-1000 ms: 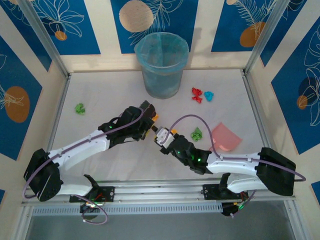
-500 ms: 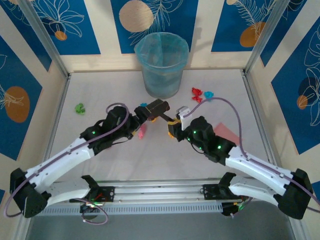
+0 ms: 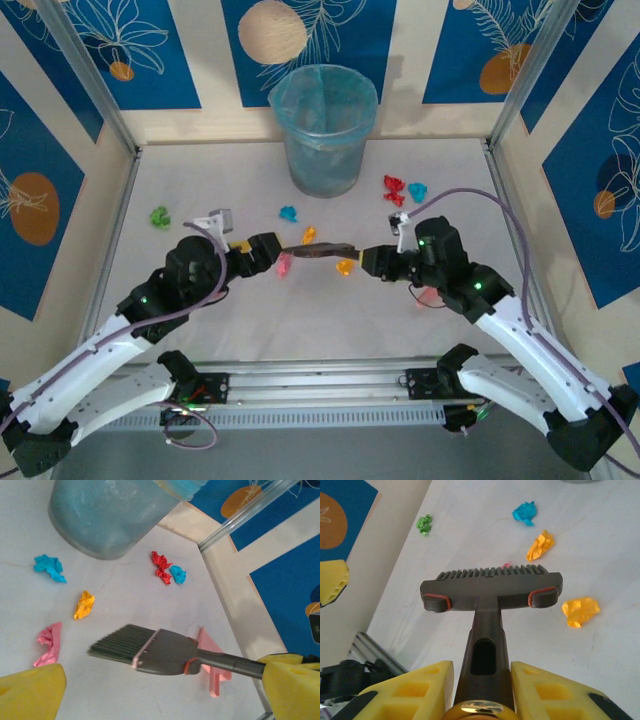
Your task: Sweep away the paper scraps from the table
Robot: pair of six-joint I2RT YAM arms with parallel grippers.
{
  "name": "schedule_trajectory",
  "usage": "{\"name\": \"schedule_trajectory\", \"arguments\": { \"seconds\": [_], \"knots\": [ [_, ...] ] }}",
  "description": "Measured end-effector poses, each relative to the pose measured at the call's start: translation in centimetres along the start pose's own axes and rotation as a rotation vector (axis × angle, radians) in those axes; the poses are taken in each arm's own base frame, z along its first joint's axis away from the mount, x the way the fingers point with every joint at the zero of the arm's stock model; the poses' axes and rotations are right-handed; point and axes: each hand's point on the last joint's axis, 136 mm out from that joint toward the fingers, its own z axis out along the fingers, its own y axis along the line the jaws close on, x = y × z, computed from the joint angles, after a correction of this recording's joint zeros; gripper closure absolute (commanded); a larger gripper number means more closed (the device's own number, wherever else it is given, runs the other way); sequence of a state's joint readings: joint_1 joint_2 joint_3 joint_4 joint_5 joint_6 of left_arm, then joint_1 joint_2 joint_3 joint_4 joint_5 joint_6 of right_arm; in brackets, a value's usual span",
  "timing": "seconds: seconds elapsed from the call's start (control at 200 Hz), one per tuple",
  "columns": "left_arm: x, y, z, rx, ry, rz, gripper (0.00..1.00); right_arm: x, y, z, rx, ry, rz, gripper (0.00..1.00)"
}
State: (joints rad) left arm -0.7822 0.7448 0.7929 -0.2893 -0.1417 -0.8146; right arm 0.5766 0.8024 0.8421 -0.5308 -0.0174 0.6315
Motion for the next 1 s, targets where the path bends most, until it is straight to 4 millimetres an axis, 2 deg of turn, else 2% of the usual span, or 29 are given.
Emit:
{"name": "schedule_trajectory", "arguments": {
  "seconds": [0.12,0.22,0.395,0.52,0.77,1.0],
  "knots": [
    [0.9,-0.3,0.2,0.042,0.023,0.068,0.04,-0.6,-1.0,-2.5,0.030,-0.037,0.102,1.00],
    [2.6,-1.4,1.1,0.086,0.080,0.135,0.04,-2.1,-0.9,-5.1,0.046,-0.101,0.153,1.00],
    [7.3,-4.5,3.2,0.198,0.207,0.289,0.03,-4.6,-0.5,-9.7,0.101,-0.242,0.195,1.00],
    [11.6,-6.2,5.7,0.247,0.330,0.400,0.03,-5.7,-2.0,-12.2,0.219,-0.330,0.237,1.00],
    [19.6,-11.5,11.0,0.396,0.536,0.576,0.04,-5.0,-6.4,-15.5,0.494,-0.399,0.308,1.00],
    [25.4,-15.8,15.2,0.525,0.630,0.700,0.05,-3.9,-9.3,-18.0,0.701,-0.428,0.322,1.00]
  ]
}}
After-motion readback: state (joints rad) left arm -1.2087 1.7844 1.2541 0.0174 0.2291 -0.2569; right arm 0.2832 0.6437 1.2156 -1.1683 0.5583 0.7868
